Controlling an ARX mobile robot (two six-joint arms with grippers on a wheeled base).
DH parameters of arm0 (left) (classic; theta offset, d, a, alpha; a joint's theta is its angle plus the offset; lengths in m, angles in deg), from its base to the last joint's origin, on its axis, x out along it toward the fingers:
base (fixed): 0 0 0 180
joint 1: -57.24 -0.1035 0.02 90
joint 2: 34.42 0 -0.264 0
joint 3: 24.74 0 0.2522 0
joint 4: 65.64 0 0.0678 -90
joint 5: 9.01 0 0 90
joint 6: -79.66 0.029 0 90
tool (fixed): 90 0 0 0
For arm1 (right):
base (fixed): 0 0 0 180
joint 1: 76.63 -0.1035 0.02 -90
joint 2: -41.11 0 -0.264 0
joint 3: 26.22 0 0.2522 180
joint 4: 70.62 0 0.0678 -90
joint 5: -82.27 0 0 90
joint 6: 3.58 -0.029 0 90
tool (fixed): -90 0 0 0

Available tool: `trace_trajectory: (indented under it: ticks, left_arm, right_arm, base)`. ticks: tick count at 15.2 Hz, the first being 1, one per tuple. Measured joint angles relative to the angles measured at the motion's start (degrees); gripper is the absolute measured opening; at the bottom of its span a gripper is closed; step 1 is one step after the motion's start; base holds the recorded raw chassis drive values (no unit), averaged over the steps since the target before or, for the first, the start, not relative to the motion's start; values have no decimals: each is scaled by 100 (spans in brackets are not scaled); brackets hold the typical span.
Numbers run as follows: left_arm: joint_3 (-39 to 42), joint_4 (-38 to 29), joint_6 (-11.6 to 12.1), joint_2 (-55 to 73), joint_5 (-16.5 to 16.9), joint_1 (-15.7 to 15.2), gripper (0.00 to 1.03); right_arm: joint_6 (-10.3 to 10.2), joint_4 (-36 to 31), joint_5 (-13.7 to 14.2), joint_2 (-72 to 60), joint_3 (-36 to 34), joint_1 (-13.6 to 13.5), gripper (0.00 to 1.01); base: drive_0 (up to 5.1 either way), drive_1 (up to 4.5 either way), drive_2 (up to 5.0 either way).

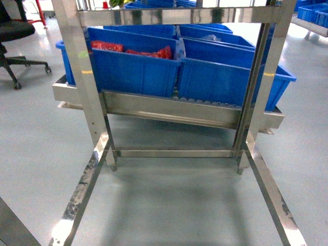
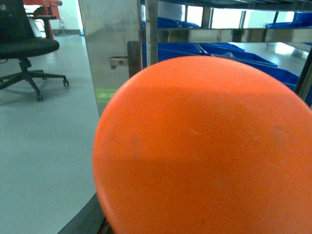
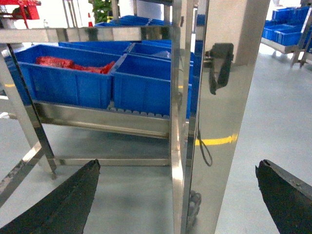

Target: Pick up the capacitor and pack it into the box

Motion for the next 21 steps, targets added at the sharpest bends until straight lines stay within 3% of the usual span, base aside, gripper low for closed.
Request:
trace_trajectory:
  ticks: [21]
  left_arm:
    - [0, -9, -2, 0, 4, 0, 45]
  right_arm:
    - [0, 0, 4, 0, 0, 0, 98]
  base:
    - [0, 0, 0]
